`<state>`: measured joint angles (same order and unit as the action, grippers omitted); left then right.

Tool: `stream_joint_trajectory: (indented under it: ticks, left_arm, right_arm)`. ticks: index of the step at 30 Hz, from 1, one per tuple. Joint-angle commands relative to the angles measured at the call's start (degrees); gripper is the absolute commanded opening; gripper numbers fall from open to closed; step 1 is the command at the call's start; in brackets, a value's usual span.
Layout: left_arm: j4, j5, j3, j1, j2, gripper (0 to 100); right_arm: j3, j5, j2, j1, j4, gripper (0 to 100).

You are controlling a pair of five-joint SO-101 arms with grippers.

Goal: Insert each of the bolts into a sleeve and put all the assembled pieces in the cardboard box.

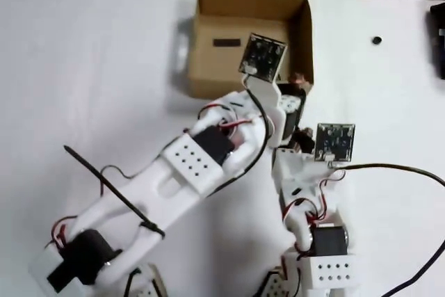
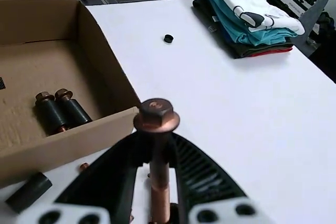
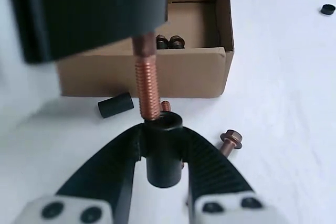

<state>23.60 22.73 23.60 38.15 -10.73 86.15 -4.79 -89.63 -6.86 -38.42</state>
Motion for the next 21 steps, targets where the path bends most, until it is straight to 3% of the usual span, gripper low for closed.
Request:
stream_joint_trajectory:
  ticks: [1,21]
  left_arm:
    - [-0.5,0.4,-0.3,-0.5,0.4,2]
    - [0.3,2.3,-0.5,1.8,0.4,2]
  right_arm:
    - [-3.1,-0.3,-1.7,0.0,0.0,1.9]
    - [-3.0,-0.3,-1.7,-1.8,0.7,1.9]
